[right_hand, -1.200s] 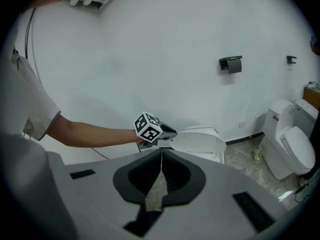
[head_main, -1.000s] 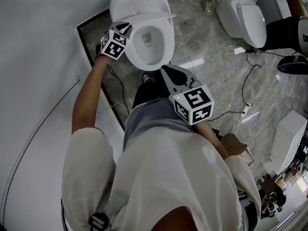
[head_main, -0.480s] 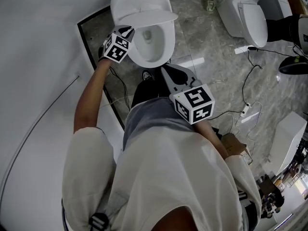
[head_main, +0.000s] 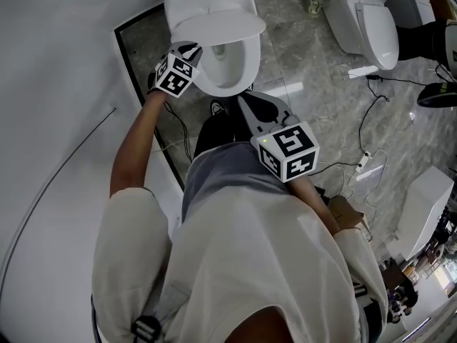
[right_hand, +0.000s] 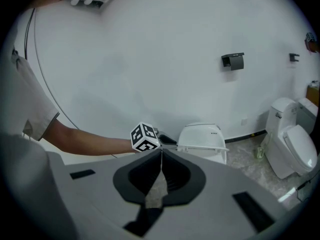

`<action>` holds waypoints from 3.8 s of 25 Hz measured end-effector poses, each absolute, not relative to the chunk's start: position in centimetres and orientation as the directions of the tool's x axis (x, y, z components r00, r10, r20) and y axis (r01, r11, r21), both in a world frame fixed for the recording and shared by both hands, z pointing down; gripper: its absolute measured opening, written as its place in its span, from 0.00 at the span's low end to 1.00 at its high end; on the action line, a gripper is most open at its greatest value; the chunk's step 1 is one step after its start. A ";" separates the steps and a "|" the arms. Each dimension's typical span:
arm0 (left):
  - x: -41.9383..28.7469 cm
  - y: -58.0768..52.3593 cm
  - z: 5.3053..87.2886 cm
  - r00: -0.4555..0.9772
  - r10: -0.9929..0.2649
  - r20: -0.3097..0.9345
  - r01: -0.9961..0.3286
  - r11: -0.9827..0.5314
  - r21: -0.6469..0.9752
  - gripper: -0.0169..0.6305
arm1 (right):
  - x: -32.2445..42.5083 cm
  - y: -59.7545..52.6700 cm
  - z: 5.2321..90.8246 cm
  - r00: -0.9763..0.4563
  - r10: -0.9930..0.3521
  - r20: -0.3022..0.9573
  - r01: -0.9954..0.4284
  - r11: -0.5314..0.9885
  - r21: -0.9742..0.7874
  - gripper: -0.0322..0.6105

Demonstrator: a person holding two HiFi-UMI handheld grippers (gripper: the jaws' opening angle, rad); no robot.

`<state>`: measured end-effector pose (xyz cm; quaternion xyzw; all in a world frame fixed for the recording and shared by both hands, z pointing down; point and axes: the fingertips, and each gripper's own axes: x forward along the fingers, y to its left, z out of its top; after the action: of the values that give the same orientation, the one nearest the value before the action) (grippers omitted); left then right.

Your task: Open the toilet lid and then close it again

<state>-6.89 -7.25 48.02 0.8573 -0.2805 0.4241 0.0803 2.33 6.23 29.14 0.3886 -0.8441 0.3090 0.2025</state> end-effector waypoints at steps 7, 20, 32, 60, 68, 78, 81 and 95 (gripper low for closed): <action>-6.7 -5.4 49.3 0.490 -0.381 0.784 -0.533 -0.843 -0.077 0.09 | 1.8 6.5 29.5 -0.625 -0.515 0.587 -0.773 0.516 -0.370 0.07; -6.4 -3.2 50.9 0.489 -0.348 0.800 -0.505 -0.861 -0.066 0.09 | 2.1 7.1 30.6 -0.621 -0.504 0.600 -0.776 0.504 -0.380 0.07; -6.2 -1.2 52.3 0.483 -0.303 0.821 -0.469 -0.882 -0.050 0.09 | 2.2 7.2 31.3 -0.611 -0.499 0.614 -0.784 0.490 -0.382 0.07; -5.5 4.2 58.2 0.484 -0.224 0.846 -0.321 -0.945 -0.067 0.09 | 0.4 8.1 36.2 -0.599 -0.431 0.675 -0.791 0.447 -0.417 0.07; -5.3 5.7 60.4 0.483 -0.200 0.852 -0.308 -0.950 -0.048 0.09 | 0.5 8.5 38.3 -0.595 -0.410 0.691 -0.797 0.413 -0.442 0.07; -5.0 7.4 63.2 0.465 -0.177 0.867 -0.361 -0.933 0.002 0.09 | 0.4 10.9 41.2 -0.603 -0.339 0.722 -0.790 0.382 -0.480 0.07; -4.9 7.8 64.1 0.462 -0.160 0.873 -0.399 -0.916 0.043 0.09 | 0.9 10.9 41.7 -0.604 -0.337 0.722 -0.791 0.366 -0.491 0.07; -4.6 10.3 68.7 0.414 -0.154 0.897 -0.462 -0.885 0.061 0.10 | 2.2 12.3 45.0 -0.592 -0.300 0.748 -0.801 0.318 -0.506 0.07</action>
<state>-4.64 10.26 68.71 0.8270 -0.1861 0.5085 0.1515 2.20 12.26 44.95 0.3602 -0.7648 0.4595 0.2726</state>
